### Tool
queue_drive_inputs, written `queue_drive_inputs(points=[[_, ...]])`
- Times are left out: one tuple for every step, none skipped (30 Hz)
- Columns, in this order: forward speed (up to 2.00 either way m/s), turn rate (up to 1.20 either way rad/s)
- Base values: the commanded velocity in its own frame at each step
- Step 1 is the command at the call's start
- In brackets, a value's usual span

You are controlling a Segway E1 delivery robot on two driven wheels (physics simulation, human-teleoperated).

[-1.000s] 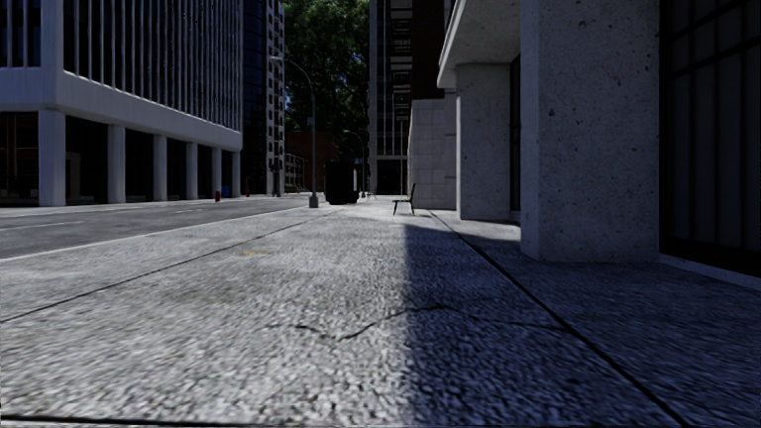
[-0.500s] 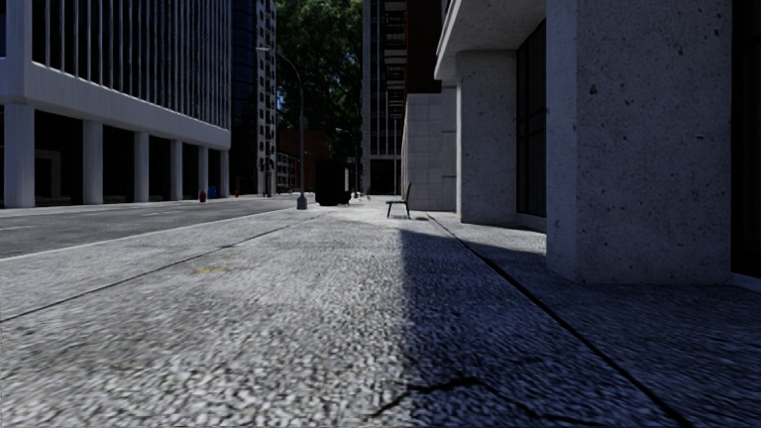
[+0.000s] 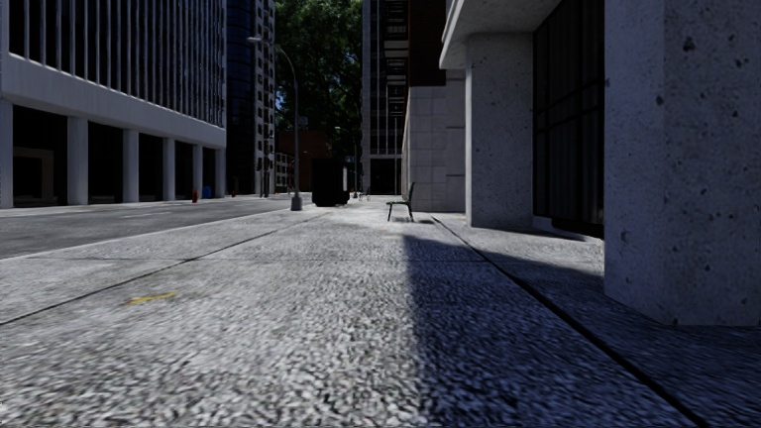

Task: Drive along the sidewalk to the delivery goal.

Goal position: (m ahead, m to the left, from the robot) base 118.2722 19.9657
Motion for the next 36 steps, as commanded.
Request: queue_drive_inputs(points=[[2.0,0.0],[2.0,0.0],[2.0,0.0],[2.0,0.0],[2.0,0.0],[2.0,0.0],[2.0,0.0],[2.0,0.0],[2.0,0.0],[2.0,0.0],[2.0,0.0],[2.0,0.0],[2.0,0.0],[2.0,0.0],[2.0,0.0],[2.0,0.0],[2.0,0.01],[2.0,0.02],[2.0,0.04],[2.0,0.12],[2.0,0.12],[2.0,0.18],[2.0,0.2],[2.0,0.2],[2.0,0.21],[2.0,0.21],[2.0,0.21],[2.0,0.21],[2.0,0.21],[2.0,0.21],[2.0,0.21],[2.0,0.21],[2.0,0.21],[2.0,0.21],[2.0,0.21],[2.0,0.21]])
